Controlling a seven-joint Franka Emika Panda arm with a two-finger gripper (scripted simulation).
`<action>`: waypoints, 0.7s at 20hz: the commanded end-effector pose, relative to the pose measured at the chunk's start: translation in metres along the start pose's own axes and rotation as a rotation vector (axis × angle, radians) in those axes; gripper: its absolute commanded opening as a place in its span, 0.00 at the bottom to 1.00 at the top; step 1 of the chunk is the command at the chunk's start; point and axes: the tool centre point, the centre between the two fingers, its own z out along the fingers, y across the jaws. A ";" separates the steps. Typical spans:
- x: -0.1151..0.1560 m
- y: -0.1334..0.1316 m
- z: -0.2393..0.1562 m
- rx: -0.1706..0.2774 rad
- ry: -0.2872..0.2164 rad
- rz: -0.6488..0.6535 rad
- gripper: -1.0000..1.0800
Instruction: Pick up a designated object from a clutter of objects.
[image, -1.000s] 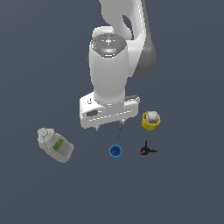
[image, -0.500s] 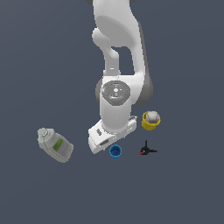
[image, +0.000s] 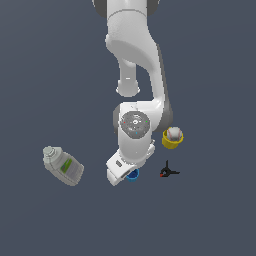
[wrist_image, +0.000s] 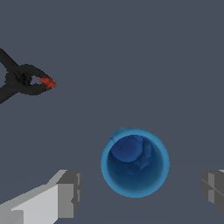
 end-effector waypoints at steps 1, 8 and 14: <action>0.001 0.000 0.004 0.000 0.001 -0.012 0.96; 0.001 0.000 0.013 0.000 0.000 -0.009 0.96; 0.000 -0.001 0.044 0.000 0.001 -0.012 0.96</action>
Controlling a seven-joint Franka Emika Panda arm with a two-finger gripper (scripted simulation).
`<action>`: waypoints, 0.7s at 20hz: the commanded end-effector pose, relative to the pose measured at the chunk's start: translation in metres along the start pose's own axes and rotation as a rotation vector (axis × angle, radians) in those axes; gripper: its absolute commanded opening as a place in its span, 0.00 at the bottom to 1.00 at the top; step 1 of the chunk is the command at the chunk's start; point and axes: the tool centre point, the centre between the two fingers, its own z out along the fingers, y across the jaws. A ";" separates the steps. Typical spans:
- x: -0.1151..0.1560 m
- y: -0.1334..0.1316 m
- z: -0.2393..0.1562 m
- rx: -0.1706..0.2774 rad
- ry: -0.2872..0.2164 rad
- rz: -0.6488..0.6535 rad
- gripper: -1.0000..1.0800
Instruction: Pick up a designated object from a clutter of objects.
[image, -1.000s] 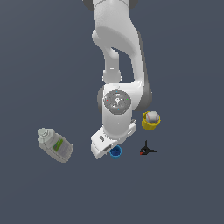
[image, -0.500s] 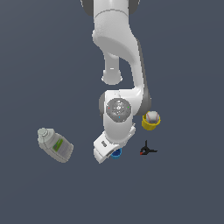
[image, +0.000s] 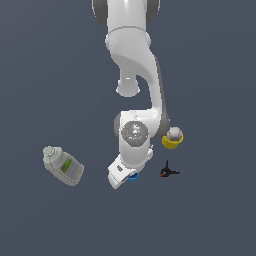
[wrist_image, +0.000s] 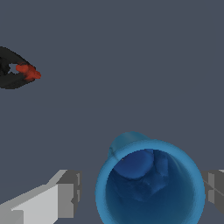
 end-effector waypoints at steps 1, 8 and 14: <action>0.000 0.000 0.011 0.000 0.000 -0.001 0.96; 0.001 0.001 0.017 0.000 0.000 -0.001 0.00; 0.001 0.001 0.017 0.000 0.000 -0.001 0.00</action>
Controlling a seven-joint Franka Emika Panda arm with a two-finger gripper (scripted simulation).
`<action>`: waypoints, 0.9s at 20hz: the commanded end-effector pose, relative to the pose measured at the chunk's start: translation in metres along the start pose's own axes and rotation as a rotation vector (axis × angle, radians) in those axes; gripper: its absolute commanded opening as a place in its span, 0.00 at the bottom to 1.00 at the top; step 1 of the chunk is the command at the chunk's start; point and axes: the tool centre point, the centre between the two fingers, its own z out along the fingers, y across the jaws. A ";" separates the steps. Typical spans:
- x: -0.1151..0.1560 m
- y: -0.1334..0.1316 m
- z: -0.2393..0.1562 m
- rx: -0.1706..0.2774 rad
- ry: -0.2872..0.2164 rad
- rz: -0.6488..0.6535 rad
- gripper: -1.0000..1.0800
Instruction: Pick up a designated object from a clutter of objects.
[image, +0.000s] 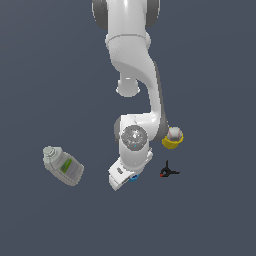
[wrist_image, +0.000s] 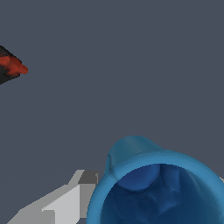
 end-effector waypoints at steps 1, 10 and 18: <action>0.000 0.000 0.000 0.000 0.000 -0.001 0.00; -0.008 0.003 -0.010 0.000 0.000 0.000 0.00; -0.040 0.014 -0.047 0.000 0.000 0.000 0.00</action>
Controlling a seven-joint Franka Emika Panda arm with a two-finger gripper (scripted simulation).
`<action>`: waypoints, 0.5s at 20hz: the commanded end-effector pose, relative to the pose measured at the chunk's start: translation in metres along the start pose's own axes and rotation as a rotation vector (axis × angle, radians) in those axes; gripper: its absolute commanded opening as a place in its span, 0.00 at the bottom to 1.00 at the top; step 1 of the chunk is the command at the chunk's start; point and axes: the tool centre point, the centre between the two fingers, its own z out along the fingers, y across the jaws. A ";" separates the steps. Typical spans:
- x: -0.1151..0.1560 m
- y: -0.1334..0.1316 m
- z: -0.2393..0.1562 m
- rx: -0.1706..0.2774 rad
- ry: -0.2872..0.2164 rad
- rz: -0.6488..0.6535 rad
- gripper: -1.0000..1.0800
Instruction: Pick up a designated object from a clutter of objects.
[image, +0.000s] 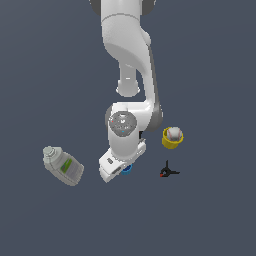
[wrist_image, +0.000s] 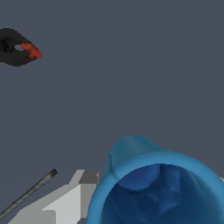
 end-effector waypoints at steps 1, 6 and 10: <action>-0.013 0.005 -0.017 -0.002 0.001 0.001 0.00; -0.048 0.018 -0.058 -0.002 0.001 0.001 0.00; -0.080 0.029 -0.097 -0.001 0.002 0.000 0.00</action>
